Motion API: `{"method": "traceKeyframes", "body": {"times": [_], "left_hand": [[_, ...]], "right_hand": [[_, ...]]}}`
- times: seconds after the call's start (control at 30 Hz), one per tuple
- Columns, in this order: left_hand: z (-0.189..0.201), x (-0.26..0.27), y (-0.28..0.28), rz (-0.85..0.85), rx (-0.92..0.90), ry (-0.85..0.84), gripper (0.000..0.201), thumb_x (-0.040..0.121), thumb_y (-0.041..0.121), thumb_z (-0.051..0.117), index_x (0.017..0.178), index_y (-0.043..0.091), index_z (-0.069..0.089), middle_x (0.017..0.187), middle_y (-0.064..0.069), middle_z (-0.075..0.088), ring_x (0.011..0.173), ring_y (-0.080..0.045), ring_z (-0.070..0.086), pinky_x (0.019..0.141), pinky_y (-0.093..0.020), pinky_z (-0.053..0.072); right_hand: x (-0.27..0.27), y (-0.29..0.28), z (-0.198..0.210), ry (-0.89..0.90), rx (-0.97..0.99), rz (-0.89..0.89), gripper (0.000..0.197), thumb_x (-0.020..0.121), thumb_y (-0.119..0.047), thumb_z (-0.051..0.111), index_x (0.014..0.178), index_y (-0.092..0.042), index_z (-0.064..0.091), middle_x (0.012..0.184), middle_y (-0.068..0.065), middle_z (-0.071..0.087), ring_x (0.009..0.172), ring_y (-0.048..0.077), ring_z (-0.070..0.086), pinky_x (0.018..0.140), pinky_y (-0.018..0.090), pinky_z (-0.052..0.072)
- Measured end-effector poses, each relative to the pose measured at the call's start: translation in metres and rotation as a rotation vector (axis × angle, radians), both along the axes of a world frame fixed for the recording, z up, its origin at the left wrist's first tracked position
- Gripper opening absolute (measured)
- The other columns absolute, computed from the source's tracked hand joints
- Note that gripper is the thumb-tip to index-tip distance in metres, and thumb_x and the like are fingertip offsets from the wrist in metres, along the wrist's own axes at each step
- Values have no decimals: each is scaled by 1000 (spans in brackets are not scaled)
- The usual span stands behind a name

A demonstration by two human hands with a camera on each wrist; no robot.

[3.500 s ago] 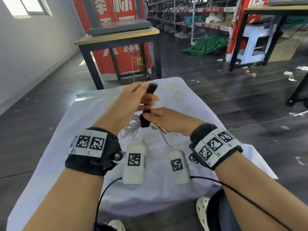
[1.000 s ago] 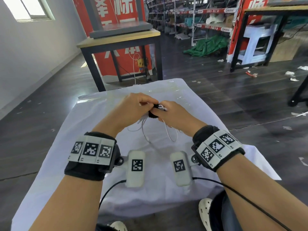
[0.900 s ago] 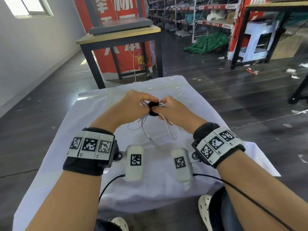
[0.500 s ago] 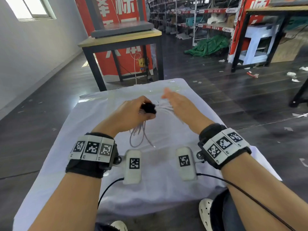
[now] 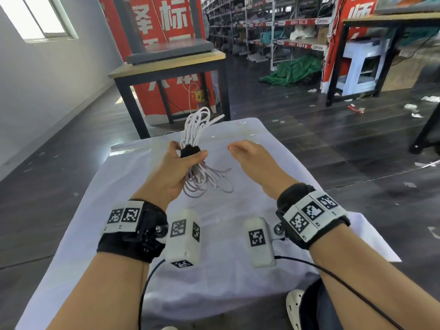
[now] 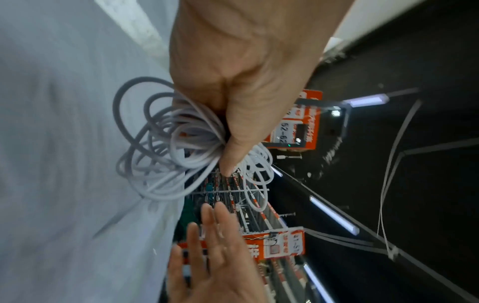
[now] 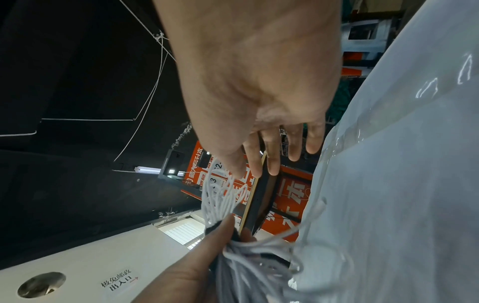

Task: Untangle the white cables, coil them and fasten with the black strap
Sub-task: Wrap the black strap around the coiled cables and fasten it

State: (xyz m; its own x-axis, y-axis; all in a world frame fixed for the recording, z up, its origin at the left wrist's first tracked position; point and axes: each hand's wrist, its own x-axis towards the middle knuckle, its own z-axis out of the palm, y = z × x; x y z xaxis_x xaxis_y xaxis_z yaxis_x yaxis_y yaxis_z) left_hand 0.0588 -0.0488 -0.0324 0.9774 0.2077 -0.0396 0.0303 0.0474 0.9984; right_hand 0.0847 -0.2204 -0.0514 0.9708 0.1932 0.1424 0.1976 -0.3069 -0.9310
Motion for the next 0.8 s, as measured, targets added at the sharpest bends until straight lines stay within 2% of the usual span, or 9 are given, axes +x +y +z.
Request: {"method": "traceKeyframes", "body": {"times": [0.13, 0.23, 0.3, 0.43, 0.57, 0.63, 0.7, 0.73, 0.8], "left_hand": [[-4, 2, 2, 38, 412, -16, 43, 80, 22, 76, 106, 16, 43, 97, -13, 68, 77, -23, 68, 72, -37, 57], [-1, -1, 0, 43, 812, -97, 42, 82, 25, 74, 107, 19, 42, 89, 2, 61, 70, -13, 57, 56, -25, 41], [0, -4, -4, -13, 937, -176, 39, 84, 22, 71, 106, 19, 39, 81, 9, 54, 65, -7, 51, 50, -18, 35], [0, -5, -8, -102, 1096, -219, 37, 86, 24, 69, 109, 22, 39, 78, 11, 53, 67, -7, 51, 49, -14, 30], [2, -6, -5, -177, 1233, -220, 40, 85, 26, 70, 112, 25, 41, 82, 6, 61, 69, -7, 52, 50, -14, 30], [0, -6, -5, -190, 1351, -240, 44, 84, 28, 70, 116, 25, 41, 89, 6, 63, 80, -16, 52, 61, -20, 28], [-2, -4, 0, -170, 1388, -283, 51, 81, 33, 72, 120, 28, 41, 108, 6, 63, 104, -20, 51, 90, -29, 31], [-1, -4, 5, -138, 1358, -291, 55, 80, 37, 73, 124, 30, 40, 122, 5, 60, 117, -21, 47, 105, -38, 26], [6, -5, 19, -21, 1203, -307, 60, 82, 42, 70, 132, 33, 39, 138, 6, 49, 129, -20, 38, 112, -49, 23]], "right_hand": [[1, 0, -2, -6, 26, 4, 41, 91, -32, 62, 128, -18, 52, 129, -5, 54, 116, 11, 50, 91, 23, 39], [-1, 2, 1, 10, 207, 18, 75, 82, -34, 72, 143, -24, 29, 141, -8, 37, 117, 15, 48, 89, 25, 41], [0, 2, 1, -44, 279, 43, 79, 82, -32, 73, 144, -31, 25, 144, -9, 33, 119, 15, 48, 93, 26, 42], [6, 0, -4, -134, 108, 88, 61, 82, -31, 74, 135, -26, 44, 125, -6, 52, 111, 16, 56, 90, 27, 48], [15, -1, -11, -397, -240, -4, 78, 72, -44, 78, 139, -38, 38, 135, 0, 41, 126, 20, 40, 97, 29, 31], [17, 1, -11, -483, -359, 61, 61, 74, -39, 77, 130, -30, 53, 129, -2, 48, 121, 20, 43, 95, 21, 30], [14, 4, -9, -359, -330, 152, 34, 84, -27, 71, 115, -15, 63, 101, -5, 57, 93, 15, 53, 70, 8, 35], [14, 5, -8, -276, -299, 155, 28, 87, -25, 68, 112, -11, 63, 92, -4, 58, 80, 13, 54, 62, 10, 36], [18, 6, -8, -74, -198, 117, 28, 92, -24, 62, 112, -4, 61, 88, 3, 58, 70, 13, 57, 61, 18, 43]]}}
